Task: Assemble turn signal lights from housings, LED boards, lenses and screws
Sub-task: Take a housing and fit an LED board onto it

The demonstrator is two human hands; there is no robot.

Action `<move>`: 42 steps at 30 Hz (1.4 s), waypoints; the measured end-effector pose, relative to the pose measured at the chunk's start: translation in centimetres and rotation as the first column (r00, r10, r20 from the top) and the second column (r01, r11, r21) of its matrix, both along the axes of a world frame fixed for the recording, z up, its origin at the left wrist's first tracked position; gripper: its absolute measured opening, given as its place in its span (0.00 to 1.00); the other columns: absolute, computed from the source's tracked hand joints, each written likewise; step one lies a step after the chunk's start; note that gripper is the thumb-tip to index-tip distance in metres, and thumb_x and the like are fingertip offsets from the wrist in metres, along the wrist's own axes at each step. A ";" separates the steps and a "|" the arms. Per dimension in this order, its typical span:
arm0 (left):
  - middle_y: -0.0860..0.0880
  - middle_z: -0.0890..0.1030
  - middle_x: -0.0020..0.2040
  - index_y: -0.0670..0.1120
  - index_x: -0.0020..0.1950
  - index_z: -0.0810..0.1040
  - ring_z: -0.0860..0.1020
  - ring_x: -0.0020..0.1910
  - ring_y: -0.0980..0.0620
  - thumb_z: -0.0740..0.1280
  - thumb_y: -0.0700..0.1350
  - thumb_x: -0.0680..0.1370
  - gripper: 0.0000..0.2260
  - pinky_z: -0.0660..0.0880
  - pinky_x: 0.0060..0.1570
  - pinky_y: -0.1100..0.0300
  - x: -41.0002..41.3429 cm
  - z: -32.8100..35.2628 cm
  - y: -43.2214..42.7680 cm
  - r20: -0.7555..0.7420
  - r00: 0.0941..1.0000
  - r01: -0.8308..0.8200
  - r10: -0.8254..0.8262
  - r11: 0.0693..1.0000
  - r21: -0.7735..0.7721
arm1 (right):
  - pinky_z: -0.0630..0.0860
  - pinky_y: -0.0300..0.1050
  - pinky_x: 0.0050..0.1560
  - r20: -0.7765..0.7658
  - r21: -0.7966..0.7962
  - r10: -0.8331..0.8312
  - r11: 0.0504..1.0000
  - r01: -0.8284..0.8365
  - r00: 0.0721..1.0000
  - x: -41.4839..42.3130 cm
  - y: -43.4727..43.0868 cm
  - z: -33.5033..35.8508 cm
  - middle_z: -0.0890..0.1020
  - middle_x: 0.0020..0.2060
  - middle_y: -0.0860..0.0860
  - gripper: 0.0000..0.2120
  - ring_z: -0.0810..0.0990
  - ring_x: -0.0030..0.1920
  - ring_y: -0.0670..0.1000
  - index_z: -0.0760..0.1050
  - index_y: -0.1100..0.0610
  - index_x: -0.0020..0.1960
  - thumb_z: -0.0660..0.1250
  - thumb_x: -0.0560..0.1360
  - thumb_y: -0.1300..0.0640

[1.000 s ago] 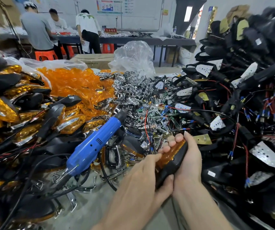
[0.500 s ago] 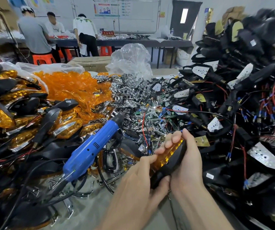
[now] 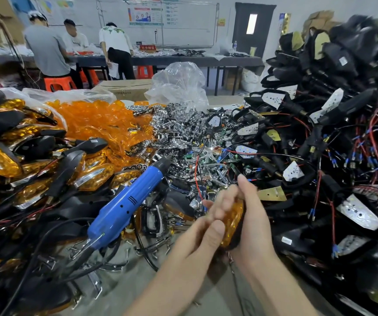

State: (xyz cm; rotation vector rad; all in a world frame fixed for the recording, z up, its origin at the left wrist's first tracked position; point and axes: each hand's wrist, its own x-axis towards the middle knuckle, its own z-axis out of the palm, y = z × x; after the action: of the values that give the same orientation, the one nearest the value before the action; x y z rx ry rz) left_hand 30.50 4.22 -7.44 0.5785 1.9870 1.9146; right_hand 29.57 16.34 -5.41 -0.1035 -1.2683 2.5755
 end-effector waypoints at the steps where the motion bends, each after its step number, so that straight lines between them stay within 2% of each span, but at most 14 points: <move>1: 0.62 0.83 0.55 0.58 0.62 0.77 0.81 0.55 0.63 0.66 0.65 0.76 0.19 0.74 0.52 0.70 -0.1 0.0 0.0 0.010 1.000 -0.014 0.014 1.000 0.006 | 0.82 0.43 0.44 0.018 0.021 -0.021 1.000 0.021 1.000 -0.1 -0.3 0.0 0.79 0.28 0.57 0.22 0.81 0.33 0.56 0.76 0.55 0.28 0.62 0.74 0.41; 3: 0.63 0.83 0.52 0.60 0.60 0.75 0.82 0.51 0.61 0.69 0.67 0.71 0.21 0.77 0.49 0.66 -0.3 0.0 -0.1 -0.011 0.996 -0.089 0.089 0.996 0.007 | 0.83 0.45 0.46 0.018 0.075 -0.039 0.996 0.038 0.999 -0.2 -0.9 0.1 0.85 0.38 0.59 0.21 0.85 0.42 0.56 0.81 0.53 0.35 0.61 0.74 0.39; 6: 0.68 0.79 0.51 0.61 0.57 0.71 0.81 0.48 0.65 0.70 0.64 0.65 0.24 0.79 0.49 0.62 -0.7 -0.1 0.2 -0.080 0.965 -0.251 0.249 0.968 -0.008 | 0.82 0.44 0.43 -0.008 0.230 -0.039 0.972 0.040 0.999 -0.1 -2.0 -0.5 0.86 0.44 0.57 0.19 0.85 0.44 0.53 0.82 0.53 0.42 0.64 0.78 0.40; 10: 0.70 0.77 0.57 0.67 0.62 0.67 0.77 0.57 0.69 0.62 0.70 0.72 0.21 0.74 0.60 0.60 -0.6 -0.6 0.0 -0.130 0.956 -0.267 0.262 0.964 -0.019 | 0.79 0.42 0.59 -0.026 0.445 -0.002 0.895 0.013 1.000 0.3 -2.3 -1.5 0.85 0.54 0.48 0.15 0.84 0.58 0.47 0.82 0.44 0.53 0.59 0.79 0.40; 14: 0.78 0.71 0.61 0.81 0.62 0.60 0.71 0.61 0.76 0.52 0.71 0.77 0.13 0.69 0.58 0.68 -0.4 -0.1 -0.2 -0.183 0.954 -0.255 0.239 0.964 -0.070 | 0.77 0.50 0.66 -0.001 0.355 0.068 0.933 -0.063 0.998 0.1 -2.0 -1.5 0.85 0.56 0.51 0.16 0.83 0.61 0.51 0.84 0.48 0.52 0.61 0.77 0.41; 18: 0.75 0.67 0.67 0.86 0.58 0.51 0.67 0.66 0.74 0.49 0.70 0.74 0.15 0.68 0.65 0.69 -0.2 -0.1 0.0 -0.245 0.926 -0.331 0.288 0.930 -0.158 | 0.78 0.47 0.64 -0.023 0.150 0.128 0.981 -0.123 0.992 0.1 -2.1 -1.2 0.85 0.54 0.56 0.17 0.83 0.58 0.54 0.84 0.54 0.49 0.66 0.72 0.43; 22: 0.76 0.65 0.64 0.87 0.58 0.47 0.64 0.59 0.83 0.47 0.71 0.73 0.16 0.63 0.52 0.83 -0.1 -0.2 0.1 -0.319 0.900 -0.373 0.295 0.901 -0.219 | 0.78 0.52 0.65 -0.046 0.086 0.131 0.988 -0.127 0.990 0.3 -2.3 -1.2 0.84 0.51 0.56 0.14 0.83 0.58 0.56 0.84 0.53 0.47 0.66 0.73 0.45; 26: 0.75 0.73 0.56 0.85 0.58 0.55 0.70 0.55 0.80 0.47 0.72 0.75 0.12 0.66 0.49 0.81 -0.2 0.0 0.0 -0.290 0.910 -0.360 0.297 0.912 -0.195 | 0.80 0.49 0.59 -0.009 0.204 0.088 0.975 -0.084 0.996 0.3 -1.9 -1.0 0.85 0.50 0.55 0.14 0.84 0.54 0.54 0.83 0.53 0.47 0.66 0.74 0.44; 28: 0.67 0.80 0.45 0.78 0.59 0.67 0.78 0.45 0.69 0.49 0.72 0.77 0.14 0.73 0.43 0.72 -0.5 0.2 -0.3 -0.203 0.933 -0.318 0.298 0.945 -0.076 | 0.79 0.45 0.54 0.017 0.343 0.046 0.938 -0.049 0.999 0.3 -1.8 -1.0 0.86 0.50 0.52 0.14 0.84 0.52 0.50 0.83 0.51 0.50 0.68 0.74 0.41; 30: 0.59 0.79 0.34 0.69 0.58 0.76 0.76 0.32 0.62 0.51 0.73 0.76 0.20 0.71 0.32 0.67 -0.8 0.4 -0.7 -0.094 0.959 -0.269 0.267 0.963 -0.009 | 0.80 0.42 0.51 0.034 0.456 0.040 0.888 -0.051 0.999 0.3 -2.1 -1.0 0.87 0.50 0.51 0.14 0.85 0.51 0.48 0.83 0.44 0.51 0.67 0.73 0.36; 32: 0.54 0.78 0.31 0.67 0.55 0.79 0.75 0.26 0.59 0.53 0.71 0.75 0.20 0.69 0.25 0.66 -0.9 0.4 -0.8 -0.026 0.974 -0.227 0.227 0.974 0.015 | 0.80 0.40 0.47 0.067 0.491 0.025 0.870 -0.055 0.997 0.4 -2.7 -1.5 0.87 0.47 0.51 0.20 0.86 0.47 0.47 0.83 0.44 0.50 0.64 0.69 0.32; 35: 0.55 0.79 0.30 0.68 0.59 0.78 0.75 0.26 0.59 0.52 0.71 0.74 0.22 0.69 0.24 0.66 -0.9 0.0 -0.9 -0.015 0.982 -0.186 0.186 0.982 -0.033 | 0.79 0.38 0.36 0.135 0.478 -0.048 0.878 -0.023 0.990 0.4 -3.4 -2.2 0.85 0.42 0.57 0.27 0.83 0.38 0.46 0.82 0.52 0.45 0.63 0.67 0.30; 38: 0.62 0.80 0.33 0.67 0.63 0.77 0.77 0.31 0.65 0.51 0.70 0.76 0.24 0.69 0.29 0.70 -1.1 -0.3 -1.0 -0.044 0.983 -0.180 0.176 0.980 -0.083 | 0.73 0.28 0.37 0.091 0.525 -0.115 0.850 0.051 0.989 0.3 -3.4 -2.3 0.86 0.41 0.53 0.26 0.81 0.37 0.41 0.82 0.55 0.43 0.61 0.69 0.33; 42: 0.63 0.80 0.32 0.64 0.64 0.77 0.77 0.31 0.66 0.51 0.67 0.78 0.23 0.69 0.28 0.72 -0.8 0.1 -0.8 -0.042 0.982 -0.188 0.186 0.979 -0.082 | 0.73 0.28 0.40 0.076 0.555 -0.123 0.829 0.061 0.989 0.6 -3.3 -1.8 0.86 0.43 0.52 0.21 0.82 0.40 0.42 0.82 0.50 0.42 0.59 0.71 0.35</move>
State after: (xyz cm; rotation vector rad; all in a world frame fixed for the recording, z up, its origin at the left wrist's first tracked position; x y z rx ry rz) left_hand 29.70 3.47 -7.30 0.4168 2.2025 1.9245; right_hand 30.12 12.99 -7.25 -0.1857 -1.9438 2.0427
